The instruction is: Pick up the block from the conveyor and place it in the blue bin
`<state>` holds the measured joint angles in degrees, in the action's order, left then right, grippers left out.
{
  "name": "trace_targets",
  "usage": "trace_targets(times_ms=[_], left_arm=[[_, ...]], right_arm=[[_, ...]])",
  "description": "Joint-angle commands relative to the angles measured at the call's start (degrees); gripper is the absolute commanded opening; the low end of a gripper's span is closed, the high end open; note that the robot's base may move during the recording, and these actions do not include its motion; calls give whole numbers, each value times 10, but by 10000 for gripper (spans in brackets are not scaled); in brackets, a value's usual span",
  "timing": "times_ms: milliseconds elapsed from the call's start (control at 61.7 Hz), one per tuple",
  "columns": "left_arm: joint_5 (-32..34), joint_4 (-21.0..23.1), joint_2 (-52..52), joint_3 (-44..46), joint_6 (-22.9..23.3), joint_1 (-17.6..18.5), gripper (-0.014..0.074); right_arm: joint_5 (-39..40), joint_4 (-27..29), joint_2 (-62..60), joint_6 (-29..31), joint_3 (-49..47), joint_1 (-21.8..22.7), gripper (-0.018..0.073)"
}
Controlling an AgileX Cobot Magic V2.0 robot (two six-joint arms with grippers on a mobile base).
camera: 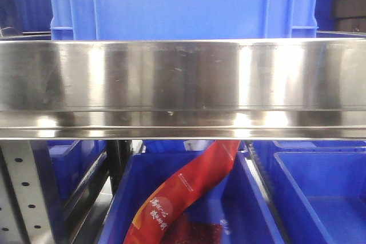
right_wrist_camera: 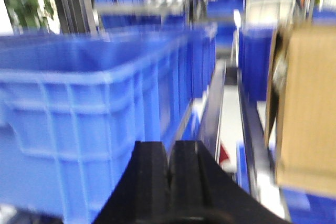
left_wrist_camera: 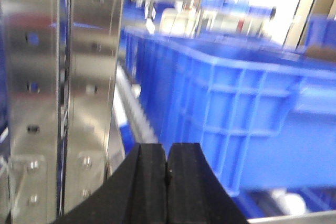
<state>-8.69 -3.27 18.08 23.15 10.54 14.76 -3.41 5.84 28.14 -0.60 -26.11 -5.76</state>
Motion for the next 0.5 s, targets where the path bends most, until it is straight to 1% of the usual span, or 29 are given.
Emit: trace_targets(times_ms=[0, 211, 486], left_arm=[[19, 2, -27, -1, 0, -3, -111], [21, 2, -59, -1, 0, -3, -111], [21, 2, -60, -1, 0, -3, -111]], right_arm=[[8, -3, -27, 2, 2, 4, -167], [9, -3, -53, 2, 2, 4, -167], [9, -3, -54, 2, 2, 4, -167]])
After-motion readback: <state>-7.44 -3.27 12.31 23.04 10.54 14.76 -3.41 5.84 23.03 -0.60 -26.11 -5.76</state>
